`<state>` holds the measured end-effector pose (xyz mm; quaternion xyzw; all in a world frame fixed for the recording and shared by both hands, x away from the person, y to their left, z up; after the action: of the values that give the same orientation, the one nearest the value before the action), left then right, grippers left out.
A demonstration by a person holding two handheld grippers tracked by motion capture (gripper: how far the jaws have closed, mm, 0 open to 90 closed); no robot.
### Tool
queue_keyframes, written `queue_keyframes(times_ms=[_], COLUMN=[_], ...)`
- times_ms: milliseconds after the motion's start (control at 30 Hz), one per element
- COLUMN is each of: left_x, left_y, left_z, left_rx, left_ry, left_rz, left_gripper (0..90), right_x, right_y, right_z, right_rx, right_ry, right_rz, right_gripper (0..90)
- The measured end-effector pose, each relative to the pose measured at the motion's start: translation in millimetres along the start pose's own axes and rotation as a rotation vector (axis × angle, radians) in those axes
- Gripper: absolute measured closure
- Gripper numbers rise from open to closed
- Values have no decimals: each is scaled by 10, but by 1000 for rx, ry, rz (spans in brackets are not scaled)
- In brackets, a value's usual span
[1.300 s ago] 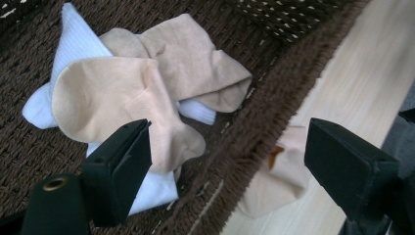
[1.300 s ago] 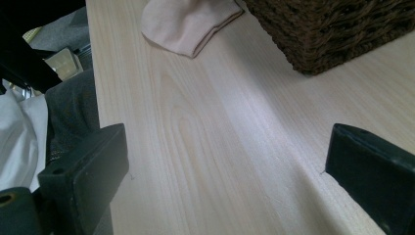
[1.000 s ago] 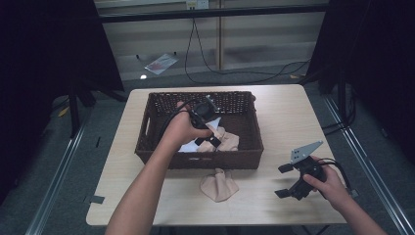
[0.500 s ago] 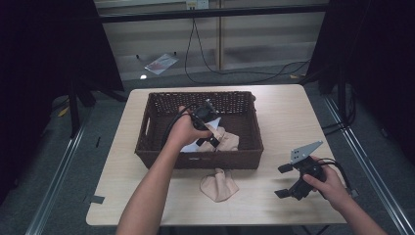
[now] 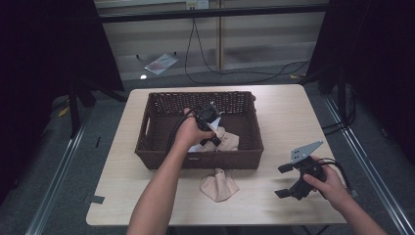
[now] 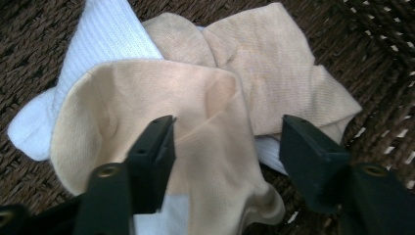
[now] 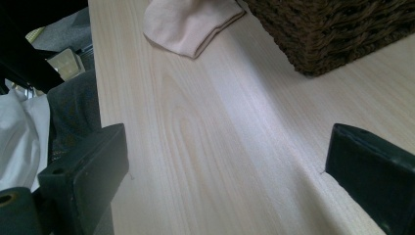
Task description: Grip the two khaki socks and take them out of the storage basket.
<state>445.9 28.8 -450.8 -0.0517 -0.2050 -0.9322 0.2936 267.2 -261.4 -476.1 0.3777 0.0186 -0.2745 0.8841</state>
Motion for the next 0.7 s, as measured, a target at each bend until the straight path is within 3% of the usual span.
queue_keyframes(times_ms=[67,100,167,233,267,367,500,700], left_x=[-11,-21,-20,-17,-7,4,12,43], left_y=[-8,-10,-13,-17,-19,-26,-50,-60], left_z=[-24,-26,-20,19,36,111,250,563], left_rx=[10,-1,19,18,28,33,32,76], left_ry=[-3,-10,-6,-13,-15,-35,-52,-60], left_rz=[1,-3,14,2,19,72,96,98], left_gripper=[515,609,712,814,849,878,881,881], right_x=[0,1,0,3,3,3,5,3], right_y=[0,0,-1,-3,-4,-3,-3,-4], right_z=[-2,-1,1,-1,-3,0,2,0], right_rx=[0,0,0,3,2,2,4,0], right_ry=[-1,-1,0,2,1,3,2,0], right_rz=[-2,1,0,-1,-3,-1,0,-5], right_gripper=[16,16,16,16,16,16,16,16])
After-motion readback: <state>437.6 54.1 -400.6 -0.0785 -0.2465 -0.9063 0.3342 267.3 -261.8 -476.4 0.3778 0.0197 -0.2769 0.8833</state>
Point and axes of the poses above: each handheld gripper's, and its own axes: z roughly backward along the jaws, y roughly out of its top, x roughly to its right, the point moved 2 cm from there along -z, roughly forward along the jaws, and after that the axes turned 3 degrees about -y, right-handed, at the moved point
